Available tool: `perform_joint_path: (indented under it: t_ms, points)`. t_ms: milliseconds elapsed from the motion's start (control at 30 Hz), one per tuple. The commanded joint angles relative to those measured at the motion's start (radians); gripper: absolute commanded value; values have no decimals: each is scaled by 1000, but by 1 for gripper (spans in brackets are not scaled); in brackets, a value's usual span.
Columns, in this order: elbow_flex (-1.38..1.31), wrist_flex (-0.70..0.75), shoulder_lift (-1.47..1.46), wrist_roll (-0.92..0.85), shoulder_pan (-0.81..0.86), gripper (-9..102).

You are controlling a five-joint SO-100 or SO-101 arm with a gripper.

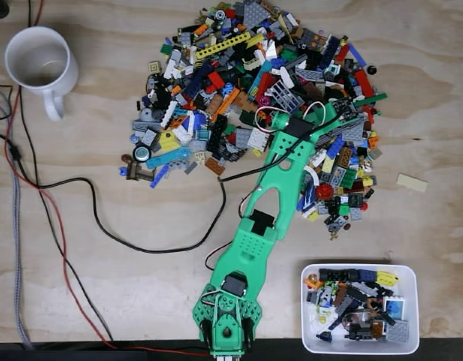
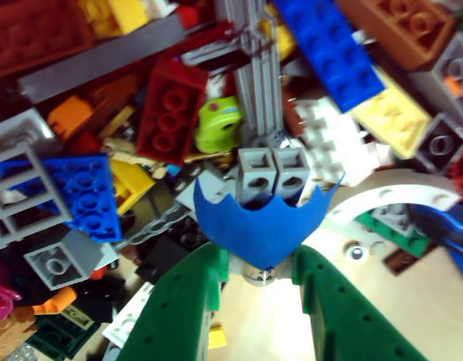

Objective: Find the closest Lego and put it in the bin.

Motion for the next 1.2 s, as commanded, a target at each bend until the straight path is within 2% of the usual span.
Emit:
perform_joint_path:
  t_ms: [0,167,333,467,600,700,800,967,1033,1167]
  points:
    - [-89,132,284,-18,164,0]
    - [-14,276,595,-132,465,0]
    - [230,282,847,-279,744,0]
    - [518,189,996,-371,904,0]
    - [741,71,1055,-419,991,0]
    - [808,-17,1055,-419,1026,9]
    - [808,-64,1045,-396,1034,20]
    - [695,-64,1045,-374,968,22]
    - [595,-26,1046,-388,847,18]
    - [537,-17,1075,-449,456,11]
